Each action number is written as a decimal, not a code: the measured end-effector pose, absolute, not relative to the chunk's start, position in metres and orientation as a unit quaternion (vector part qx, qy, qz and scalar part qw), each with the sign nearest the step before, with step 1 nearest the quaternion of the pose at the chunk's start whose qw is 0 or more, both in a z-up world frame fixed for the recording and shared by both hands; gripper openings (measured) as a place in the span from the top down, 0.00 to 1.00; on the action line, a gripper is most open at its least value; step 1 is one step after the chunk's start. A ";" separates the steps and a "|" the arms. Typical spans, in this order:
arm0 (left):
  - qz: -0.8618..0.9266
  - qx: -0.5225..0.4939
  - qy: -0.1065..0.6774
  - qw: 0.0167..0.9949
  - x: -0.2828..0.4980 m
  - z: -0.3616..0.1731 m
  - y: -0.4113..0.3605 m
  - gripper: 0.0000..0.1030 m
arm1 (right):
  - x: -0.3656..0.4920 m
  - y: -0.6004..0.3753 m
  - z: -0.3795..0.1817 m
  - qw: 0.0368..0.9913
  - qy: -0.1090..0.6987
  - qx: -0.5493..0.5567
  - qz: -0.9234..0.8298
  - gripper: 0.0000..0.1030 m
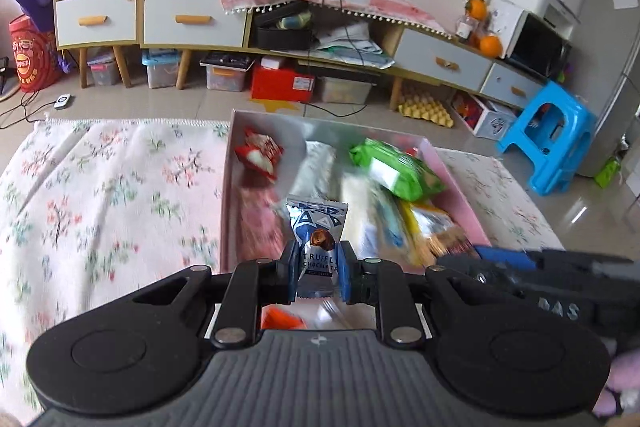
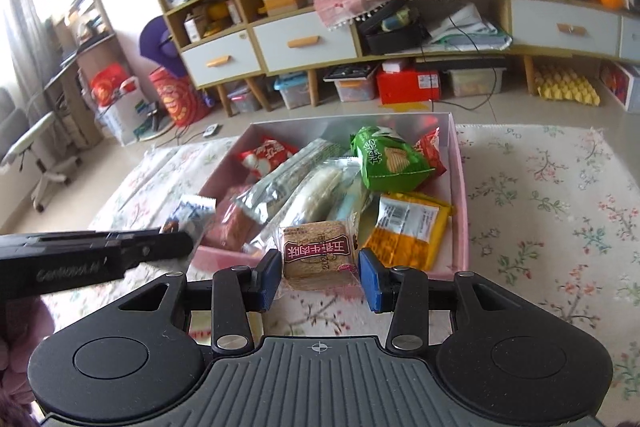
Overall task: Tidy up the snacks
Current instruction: 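Carry both packets into the pink box and open both tools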
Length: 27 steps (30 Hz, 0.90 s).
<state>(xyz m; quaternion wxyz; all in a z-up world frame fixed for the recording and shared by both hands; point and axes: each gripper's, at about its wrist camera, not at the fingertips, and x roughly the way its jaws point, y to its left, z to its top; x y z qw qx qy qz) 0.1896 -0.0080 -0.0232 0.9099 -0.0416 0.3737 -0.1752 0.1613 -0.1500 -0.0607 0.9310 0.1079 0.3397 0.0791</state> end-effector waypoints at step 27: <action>-0.153 0.001 0.386 0.910 0.272 -0.042 -0.026 0.72 | 0.195 -0.163 -0.079 0.926 0.331 0.180 0.037 0.49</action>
